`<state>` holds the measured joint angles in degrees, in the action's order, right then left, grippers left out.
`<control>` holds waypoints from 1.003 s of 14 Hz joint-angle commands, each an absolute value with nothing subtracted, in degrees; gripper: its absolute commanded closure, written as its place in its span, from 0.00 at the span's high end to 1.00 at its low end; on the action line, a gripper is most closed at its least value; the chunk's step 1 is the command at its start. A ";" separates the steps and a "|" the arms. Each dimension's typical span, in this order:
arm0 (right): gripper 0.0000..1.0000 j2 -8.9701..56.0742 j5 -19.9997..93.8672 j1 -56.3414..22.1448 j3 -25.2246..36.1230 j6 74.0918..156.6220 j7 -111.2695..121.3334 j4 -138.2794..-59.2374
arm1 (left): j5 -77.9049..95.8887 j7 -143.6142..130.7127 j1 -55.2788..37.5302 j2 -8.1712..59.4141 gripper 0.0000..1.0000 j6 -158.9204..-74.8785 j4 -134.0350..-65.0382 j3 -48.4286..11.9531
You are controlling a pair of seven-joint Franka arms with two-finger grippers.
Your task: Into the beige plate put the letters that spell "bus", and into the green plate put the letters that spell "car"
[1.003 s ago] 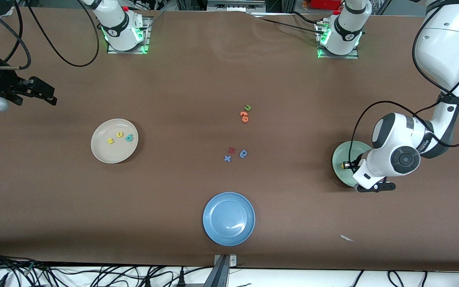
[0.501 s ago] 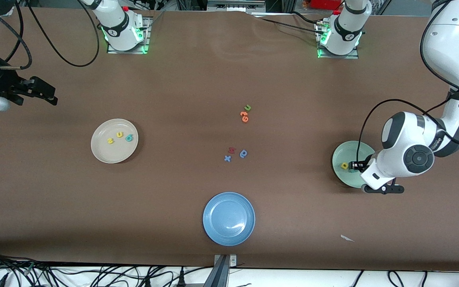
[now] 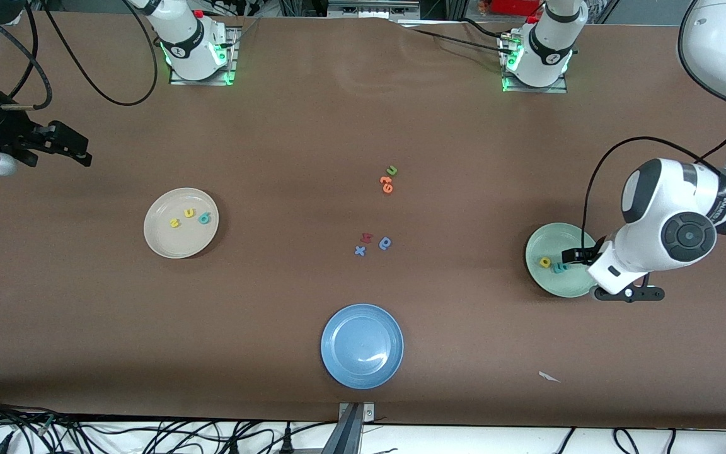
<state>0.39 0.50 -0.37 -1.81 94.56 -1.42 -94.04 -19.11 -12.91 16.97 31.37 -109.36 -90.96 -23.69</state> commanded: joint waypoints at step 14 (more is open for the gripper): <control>1.00 0.53 0.00 -0.97 -1.67 93.96 -0.79 -93.25 | 1.05 1.58 -1.23 1.86 1.00 -91.76 -95.89 -0.09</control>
